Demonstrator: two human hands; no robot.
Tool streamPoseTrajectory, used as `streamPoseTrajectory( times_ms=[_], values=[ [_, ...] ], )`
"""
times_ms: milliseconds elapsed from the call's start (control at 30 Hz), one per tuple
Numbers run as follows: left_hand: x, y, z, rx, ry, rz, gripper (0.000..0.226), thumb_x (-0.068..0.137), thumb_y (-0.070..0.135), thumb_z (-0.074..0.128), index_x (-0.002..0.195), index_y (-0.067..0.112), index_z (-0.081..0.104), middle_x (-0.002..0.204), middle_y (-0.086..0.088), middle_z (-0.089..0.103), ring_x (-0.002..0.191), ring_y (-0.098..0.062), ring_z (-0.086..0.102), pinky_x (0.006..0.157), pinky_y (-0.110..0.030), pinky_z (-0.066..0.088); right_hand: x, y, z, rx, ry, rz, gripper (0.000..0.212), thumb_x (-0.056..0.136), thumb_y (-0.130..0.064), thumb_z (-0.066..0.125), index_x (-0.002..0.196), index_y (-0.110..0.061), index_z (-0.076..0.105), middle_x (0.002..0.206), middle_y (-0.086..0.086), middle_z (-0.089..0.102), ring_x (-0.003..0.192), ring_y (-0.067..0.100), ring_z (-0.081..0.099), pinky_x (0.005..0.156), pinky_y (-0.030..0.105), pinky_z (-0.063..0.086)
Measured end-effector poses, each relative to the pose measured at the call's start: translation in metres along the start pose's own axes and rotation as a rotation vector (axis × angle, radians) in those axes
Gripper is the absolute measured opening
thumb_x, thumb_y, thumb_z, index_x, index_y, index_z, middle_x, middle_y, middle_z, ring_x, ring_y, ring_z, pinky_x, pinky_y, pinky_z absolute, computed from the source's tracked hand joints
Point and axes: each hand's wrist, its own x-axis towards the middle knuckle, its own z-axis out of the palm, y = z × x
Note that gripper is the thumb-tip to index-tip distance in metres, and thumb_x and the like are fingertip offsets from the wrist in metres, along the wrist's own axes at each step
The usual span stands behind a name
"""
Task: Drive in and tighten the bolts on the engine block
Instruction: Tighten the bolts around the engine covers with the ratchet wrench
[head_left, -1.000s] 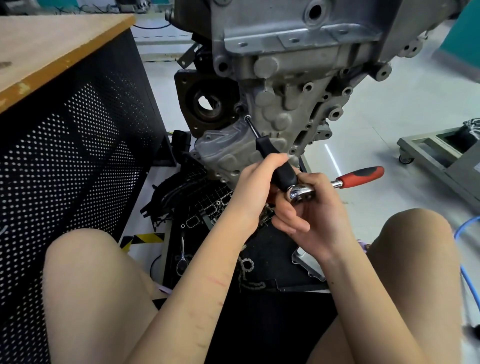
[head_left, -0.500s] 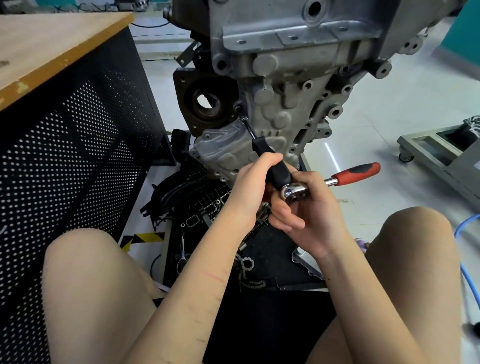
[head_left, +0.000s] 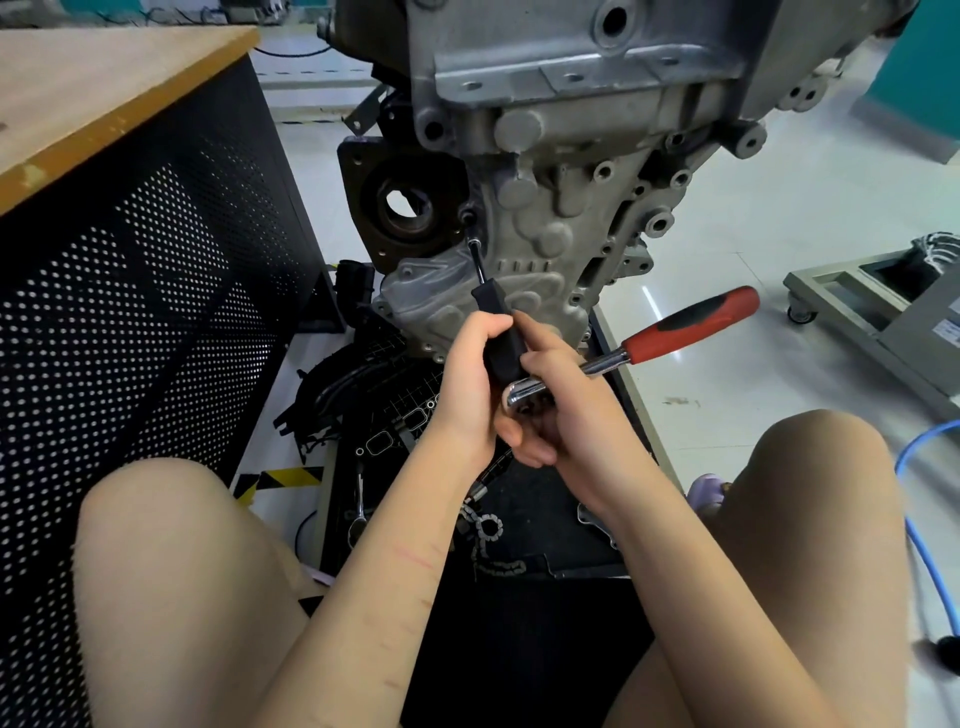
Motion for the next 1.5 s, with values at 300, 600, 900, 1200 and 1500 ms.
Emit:
streamPoseTrajectory(
  times_ms=[300, 600, 900, 1200, 1500],
  values=[
    [0.002, 0.003, -0.001, -0.017, -0.001, -0.002, 0.060, 0.091, 0.039, 0.035, 0.042, 0.017, 0.061, 0.047, 0.005, 0.055, 0.038, -0.009, 0.053, 0.038, -0.012, 0.038, 0.000, -0.006, 0.002, 0.052, -0.016, 0.018, 0.029, 0.096, -0.017, 0.030, 0.093, -0.030, 0.055, 0.041, 0.003, 0.045, 0.030, 0.009, 0.026, 0.039, 0.021, 0.018],
    [0.007, 0.006, 0.003, 0.103, 0.092, -0.002, 0.029, 0.089, 0.040, 0.047, 0.076, 0.020, 0.063, 0.044, 0.007, 0.056, 0.036, -0.009, 0.055, 0.032, -0.013, 0.038, 0.020, -0.014, -0.008, 0.598, 0.043, 0.255, 0.032, 0.092, -0.032, 0.032, 0.069, -0.016, 0.049, 0.038, -0.003, 0.040, 0.022, 0.002, 0.023, 0.035, 0.013, 0.017],
    [0.021, 0.014, -0.011, 0.099, 0.176, 0.086, 0.048, 0.092, 0.051, 0.039, 0.072, 0.015, 0.065, 0.059, 0.002, 0.064, 0.058, -0.013, 0.061, 0.061, -0.027, 0.050, 0.003, 0.007, -0.017, 0.555, -0.190, 0.047, 0.023, 0.076, -0.030, 0.056, 0.087, -0.013, 0.044, 0.040, 0.001, 0.039, 0.029, 0.005, 0.025, 0.037, 0.017, 0.028],
    [0.071, 0.059, -0.012, -0.178, 0.259, 0.021, 0.024, 0.100, 0.025, 0.039, 0.084, 0.009, 0.048, 0.051, -0.002, 0.065, 0.038, -0.012, 0.060, 0.039, -0.022, 0.051, 0.000, 0.018, -0.022, 0.437, -0.219, 0.082, 0.023, 0.084, -0.024, 0.035, 0.100, -0.015, 0.049, 0.045, 0.001, 0.051, 0.030, 0.001, 0.031, 0.041, 0.017, 0.026],
    [0.084, 0.056, -0.016, -0.032, 0.293, 0.009, 0.022, 0.098, 0.018, 0.043, 0.078, 0.014, 0.049, 0.044, 0.004, 0.062, 0.035, -0.007, 0.056, 0.037, -0.018, 0.046, 0.004, 0.020, -0.023, 0.405, -0.242, 0.093, 0.026, 0.089, -0.018, 0.033, 0.109, -0.018, 0.050, 0.049, 0.004, 0.052, 0.031, 0.003, 0.031, 0.040, 0.016, 0.032]
  ],
)
